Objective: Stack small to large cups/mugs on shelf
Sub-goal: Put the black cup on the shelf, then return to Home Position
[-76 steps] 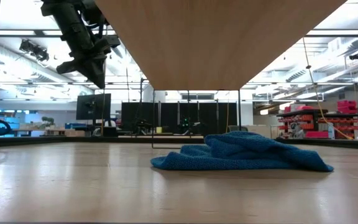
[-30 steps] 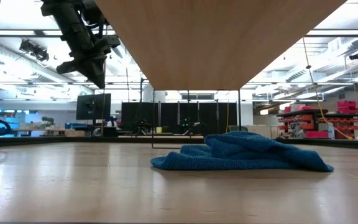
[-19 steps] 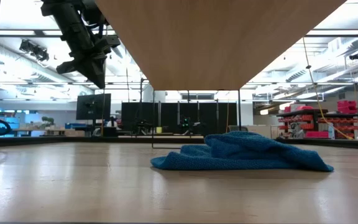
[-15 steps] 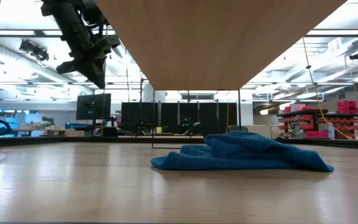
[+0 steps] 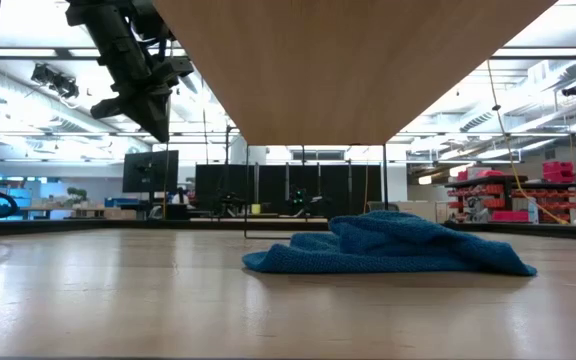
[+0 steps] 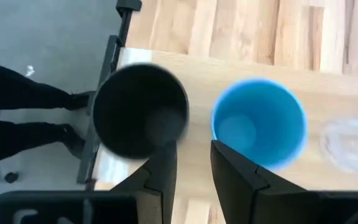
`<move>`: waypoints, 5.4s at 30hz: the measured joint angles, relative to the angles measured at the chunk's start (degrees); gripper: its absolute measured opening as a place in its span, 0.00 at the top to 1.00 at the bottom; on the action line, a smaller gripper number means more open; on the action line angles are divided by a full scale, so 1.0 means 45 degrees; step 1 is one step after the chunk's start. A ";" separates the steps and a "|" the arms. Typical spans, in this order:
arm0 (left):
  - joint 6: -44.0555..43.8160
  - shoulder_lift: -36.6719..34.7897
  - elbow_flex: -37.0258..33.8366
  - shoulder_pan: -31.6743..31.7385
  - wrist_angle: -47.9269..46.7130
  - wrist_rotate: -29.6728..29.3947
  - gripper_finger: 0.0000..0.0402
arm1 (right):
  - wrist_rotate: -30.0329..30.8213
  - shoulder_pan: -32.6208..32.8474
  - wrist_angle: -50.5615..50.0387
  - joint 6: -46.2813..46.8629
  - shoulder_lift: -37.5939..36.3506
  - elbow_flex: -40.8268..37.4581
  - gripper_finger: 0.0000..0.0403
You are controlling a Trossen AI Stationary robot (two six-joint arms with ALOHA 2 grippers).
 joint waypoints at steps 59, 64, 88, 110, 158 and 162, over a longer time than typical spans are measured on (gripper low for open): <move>0.0568 0.0000 0.0005 -0.0010 0.0005 0.0005 0.93 | 0.1138 0.2002 0.6367 0.7031 -0.6025 -0.9369 0.80; 0.0388 0.0000 0.0000 -0.0005 0.0178 0.0272 0.95 | 0.2270 0.2064 0.6406 0.6906 -0.7837 -0.9355 0.80; 0.2803 -0.3820 0.3969 -0.0580 0.2727 0.2336 0.97 | 0.2069 0.2598 0.9078 0.4261 -1.2315 -0.9357 0.80; 0.3121 -0.6685 0.0765 -0.0831 0.3599 0.1828 0.95 | -0.0866 0.1054 2.3873 0.3330 -1.8966 -2.2450 0.80; 0.3026 -1.4265 -0.1523 -0.0816 0.2577 -0.1382 0.93 | -0.0588 0.0137 2.0485 0.1336 -2.4289 -2.3170 0.80; 0.2929 -1.4265 -0.2884 -0.0817 0.3819 -0.1378 0.91 | -0.0560 0.0137 2.1815 0.1813 -2.4289 -2.4319 0.80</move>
